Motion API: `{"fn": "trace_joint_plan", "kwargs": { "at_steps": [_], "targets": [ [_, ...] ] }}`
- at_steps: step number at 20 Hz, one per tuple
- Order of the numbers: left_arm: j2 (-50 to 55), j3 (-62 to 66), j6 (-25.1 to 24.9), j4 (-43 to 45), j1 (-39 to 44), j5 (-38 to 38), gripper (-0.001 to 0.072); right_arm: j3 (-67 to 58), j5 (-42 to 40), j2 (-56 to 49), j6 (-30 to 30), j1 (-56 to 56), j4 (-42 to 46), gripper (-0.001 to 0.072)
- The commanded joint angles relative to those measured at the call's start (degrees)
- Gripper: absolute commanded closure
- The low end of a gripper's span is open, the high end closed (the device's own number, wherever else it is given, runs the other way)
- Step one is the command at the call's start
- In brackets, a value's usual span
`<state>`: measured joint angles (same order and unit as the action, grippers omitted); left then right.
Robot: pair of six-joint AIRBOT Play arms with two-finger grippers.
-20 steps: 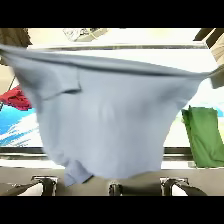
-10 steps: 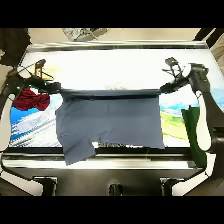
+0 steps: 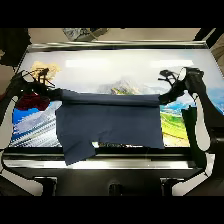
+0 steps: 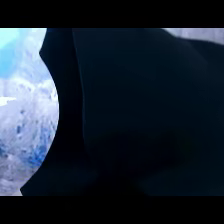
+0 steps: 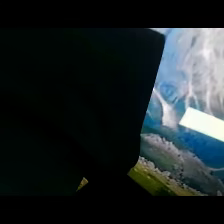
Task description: Fold the shirts.
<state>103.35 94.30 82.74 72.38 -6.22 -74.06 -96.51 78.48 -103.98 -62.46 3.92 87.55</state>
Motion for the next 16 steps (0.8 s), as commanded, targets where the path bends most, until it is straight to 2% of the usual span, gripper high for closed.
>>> {"fn": "trace_joint_plan", "kwargs": {
  "at_steps": [1, 5, 6, 7, 8, 9, 11, 13, 14, 16],
  "targets": [
    [0.2, -4.4, -0.1, 0.3, -0.1, -6.8, 0.0679, 6.0, 6.8, 0.1, 1.2, -0.2, -1.4, 0.0662],
    [0.8, -5.5, -0.2, 0.3, 0.2, -6.5, 0.0679, 8.2, 5.2, 0.2, 0.4, -0.2, -2.9, 0.0661],
    [0.9, -5.5, -0.2, 0.3, 0.2, -6.5, 0.0678, 8.2, 4.8, 0.3, -0.1, -0.2, -3.1, 0.0640],
    [0.9, -5.4, -0.2, 0.3, 0.1, -6.5, 0.0630, 8.0, 4.3, 0.5, -0.3, -0.1, -3.1, 0.0477],
    [0.7, -4.4, -0.3, 0.4, -0.1, -7.5, 0.0401, 7.5, 4.5, 1.2, 0.5, -0.1, -3.0, 0.0311],
    [0.6, -2.8, -0.2, 0.3, -0.7, -9.0, 0.0260, 6.4, 6.2, 2.3, 3.3, 0.0, -2.3, 0.0269],
    [-0.2, 1.2, -0.2, 0.3, -3.3, -12.8, 0.0254, 4.5, 9.3, 5.3, 4.8, 2.6, -2.6, 0.0223],
    [-2.9, 0.1, 0.1, 0.0, -6.1, -15.0, 0.0254, 5.0, 13.0, 8.2, 2.2, 7.6, -8.2, 0.0219],
    [-5.0, -2.9, 0.2, -0.3, -7.2, -15.9, 0.0254, 6.3, 14.6, 9.3, 2.7, 9.7, -11.0, 0.0218],
    [-11.4, -15.4, -0.8, -0.3, -8.5, -14.5, 0.0254, 12.6, 15.4, 12.5, 4.2, 12.2, -10.8, 0.0218]
  ]
}}
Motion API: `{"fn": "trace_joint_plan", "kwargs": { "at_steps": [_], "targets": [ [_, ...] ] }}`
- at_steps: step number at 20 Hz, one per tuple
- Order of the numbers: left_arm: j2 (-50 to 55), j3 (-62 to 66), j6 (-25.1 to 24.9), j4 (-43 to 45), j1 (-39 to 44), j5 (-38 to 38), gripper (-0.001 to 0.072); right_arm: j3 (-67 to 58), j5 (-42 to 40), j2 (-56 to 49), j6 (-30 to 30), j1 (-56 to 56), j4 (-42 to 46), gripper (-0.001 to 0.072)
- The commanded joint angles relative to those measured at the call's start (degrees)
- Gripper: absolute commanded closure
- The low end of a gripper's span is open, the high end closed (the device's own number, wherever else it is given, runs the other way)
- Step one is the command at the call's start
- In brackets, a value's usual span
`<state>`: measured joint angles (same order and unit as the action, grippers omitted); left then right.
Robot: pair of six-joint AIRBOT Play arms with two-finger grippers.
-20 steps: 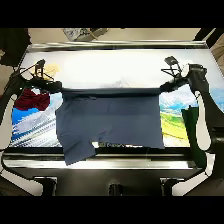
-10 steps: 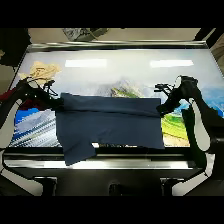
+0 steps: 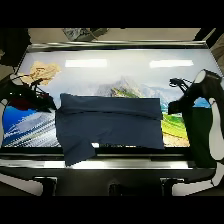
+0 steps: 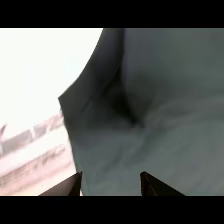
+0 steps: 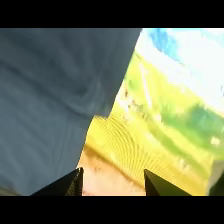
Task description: Fold the shirts.
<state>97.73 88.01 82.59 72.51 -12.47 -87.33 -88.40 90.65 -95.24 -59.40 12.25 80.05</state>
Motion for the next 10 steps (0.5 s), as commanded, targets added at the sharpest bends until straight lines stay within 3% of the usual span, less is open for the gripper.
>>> {"fn": "trace_joint_plan", "kwargs": {
  "at_steps": [1, 5, 10],
  "targets": [
    [-9.9, -17.8, -2.0, -0.5, -2.7, 1.6, 0.0254, 9.0, 2.2, 5.8, 1.9, 4.5, -2.8, 0.0218],
    [-24.6, -43.2, -5.0, -2.0, -3.4, 10.1, 0.0257, 20.0, -2.2, 10.6, 5.7, 4.5, -1.3, 0.0218],
    [-28.6, -53.1, -6.4, -9.4, -2.3, 15.3, 0.0257, 20.1, -1.0, 10.8, 5.7, 4.5, -0.7, 0.0219]
  ]
}}
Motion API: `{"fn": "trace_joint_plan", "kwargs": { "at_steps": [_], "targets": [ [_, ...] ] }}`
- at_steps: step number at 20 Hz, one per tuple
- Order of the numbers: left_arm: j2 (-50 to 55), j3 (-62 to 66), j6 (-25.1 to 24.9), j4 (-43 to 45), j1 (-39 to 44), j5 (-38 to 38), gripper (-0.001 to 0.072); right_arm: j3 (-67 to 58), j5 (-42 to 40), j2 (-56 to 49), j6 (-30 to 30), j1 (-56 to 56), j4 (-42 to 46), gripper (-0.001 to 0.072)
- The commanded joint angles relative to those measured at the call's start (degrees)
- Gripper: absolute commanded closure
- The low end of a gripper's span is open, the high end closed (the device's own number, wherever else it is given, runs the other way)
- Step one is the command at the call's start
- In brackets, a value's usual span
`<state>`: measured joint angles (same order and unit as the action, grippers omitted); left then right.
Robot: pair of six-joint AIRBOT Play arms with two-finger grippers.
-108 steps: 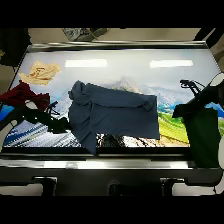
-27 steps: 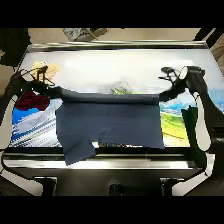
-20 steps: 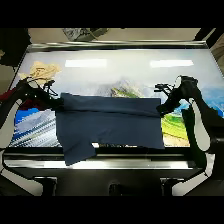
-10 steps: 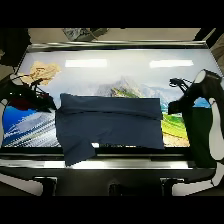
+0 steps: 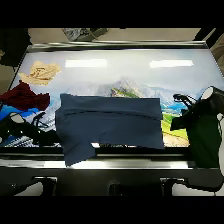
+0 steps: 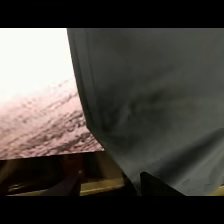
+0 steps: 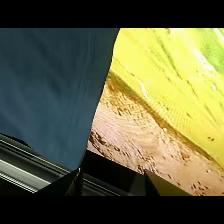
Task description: Fold the shirts.
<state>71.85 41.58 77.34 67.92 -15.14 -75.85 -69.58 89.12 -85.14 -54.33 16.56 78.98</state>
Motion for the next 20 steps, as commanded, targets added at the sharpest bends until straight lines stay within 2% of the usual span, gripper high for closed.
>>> {"fn": "trace_joint_plan", "kwargs": {
  "at_steps": [1, 3, 5, 6, 7, 8, 9, 10, 12, 14, 18, 20],
  "targets": [
    [-2.7, -7.6, -1.1, -5.8, 1.0, 5.0, 0.0257, 1.3, 1.0, 0.7, 0.8, 0.2, 0.8, 0.0219],
    [-2.7, -9.2, -0.8, -6.1, 2.2, 7.2, 0.0257, 1.3, 1.4, 0.8, 0.8, 0.2, 1.5, 0.0218],
    [-2.7, -10.3, 1.0, -6.1, 3.1, 9.9, 0.0349, 1.3, 1.2, 1.0, 0.7, 0.2, 1.4, 0.0218],
    [-2.7, -10.7, 2.3, -6.0, 3.7, 11.6, 0.0364, 1.3, 1.3, 1.1, 0.5, 0.2, 1.1, 0.0218],
    [-2.7, -10.7, 3.3, -6.1, 4.2, 13.1, 0.0511, 2.0, 1.2, 1.7, 0.4, 0.2, 0.7, 0.0218],
    [-2.8, -10.6, 3.8, -6.1, 4.6, 14.1, 0.0618, 3.8, 0.6, 2.9, 0.4, 0.1, 0.1, 0.0216],
    [-2.8, -10.4, 3.6, -6.1, 4.9, 14.4, 0.0678, 7.0, -0.4, 4.6, 0.4, 0.2, -0.5, 0.0198],
    [-2.8, -10.2, 3.6, -6.0, 4.9, 14.4, 0.0678, 10.7, -1.4, 6.3, 0.4, 0.2, -0.6, 0.0152],
    [-3.1, -9.7, 2.5, -6.0, 4.9, 14.3, 0.0678, 18.9, -4.2, 8.9, 0.8, 0.2, -2.8, 0.0150],
    [-3.6, -8.9, 2.1, -5.9, 4.9, 13.9, 0.0678, 24.0, -7.1, 9.5, 2.5, 0.2, -8.6, 0.0142],
    [-4.6, -8.4, 1.5, -6.0, 4.9, 13.8, 0.0679, 28.8, -14.8, 9.5, 0.5, 0.1, -10.7, 0.0146],
    [-4.5, -8.4, 1.0, -6.0, 4.9, 13.8, 0.0679, 29.8, -18.4, 9.3, 0.1, 0.1, -14.4, 0.0194]
  ]
}}
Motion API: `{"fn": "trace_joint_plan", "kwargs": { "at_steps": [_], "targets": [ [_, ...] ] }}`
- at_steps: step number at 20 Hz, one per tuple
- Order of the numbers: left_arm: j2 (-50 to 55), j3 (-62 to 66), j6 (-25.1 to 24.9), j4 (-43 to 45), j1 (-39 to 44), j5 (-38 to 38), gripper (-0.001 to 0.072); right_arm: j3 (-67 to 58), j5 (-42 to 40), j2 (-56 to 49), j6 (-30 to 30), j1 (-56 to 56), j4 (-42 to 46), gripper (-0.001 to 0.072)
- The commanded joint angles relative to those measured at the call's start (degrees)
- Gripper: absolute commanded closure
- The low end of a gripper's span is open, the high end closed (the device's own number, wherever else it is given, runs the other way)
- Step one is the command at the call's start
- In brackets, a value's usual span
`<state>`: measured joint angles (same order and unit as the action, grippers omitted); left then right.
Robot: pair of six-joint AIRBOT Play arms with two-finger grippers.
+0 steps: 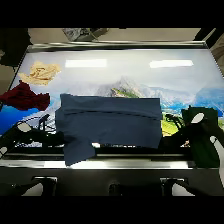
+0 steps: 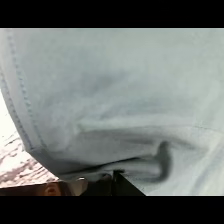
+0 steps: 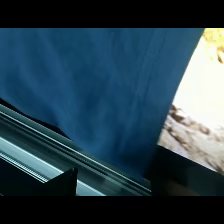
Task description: Fold the shirts.
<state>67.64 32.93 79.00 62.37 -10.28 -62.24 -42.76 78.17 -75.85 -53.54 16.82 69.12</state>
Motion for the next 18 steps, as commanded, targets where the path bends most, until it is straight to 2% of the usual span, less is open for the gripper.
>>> {"fn": "trace_joint_plan", "kwargs": {
  "at_steps": [1, 3, 8, 12, 15, 18],
  "targets": [
    [-0.3, 0.3, -0.7, -0.5, 0.0, 0.2, 0.0679, 3.1, -8.1, -0.2, -0.8, -0.1, -5.7, 0.0266],
    [-0.3, 0.3, -1.3, -0.4, -0.1, 0.2, 0.0679, 3.1, -8.2, -0.5, -1.4, -0.1, -5.4, 0.0652],
    [-3.7, 6.7, -2.8, -0.3, -1.5, -2.9, 0.0682, -2.3, -3.3, 2.7, 3.0, -0.1, -3.3, 0.0664],
    [-5.3, 16.4, -2.7, -0.3, -0.9, -4.5, 0.0684, -11.7, -2.0, 5.2, 1.8, -0.6, -3.4, 0.0665],
    [-0.7, 25.1, -2.5, -0.5, 0.1, -3.7, 0.0685, -19.2, -6.6, 1.8, 1.0, -4.7, -2.4, 0.0664],
    [9.1, 35.2, -2.5, -0.5, 1.2, -3.8, 0.0684, -28.4, -10.8, -7.6, -3.2, -8.8, 0.9, 0.0663]
  ]
}}
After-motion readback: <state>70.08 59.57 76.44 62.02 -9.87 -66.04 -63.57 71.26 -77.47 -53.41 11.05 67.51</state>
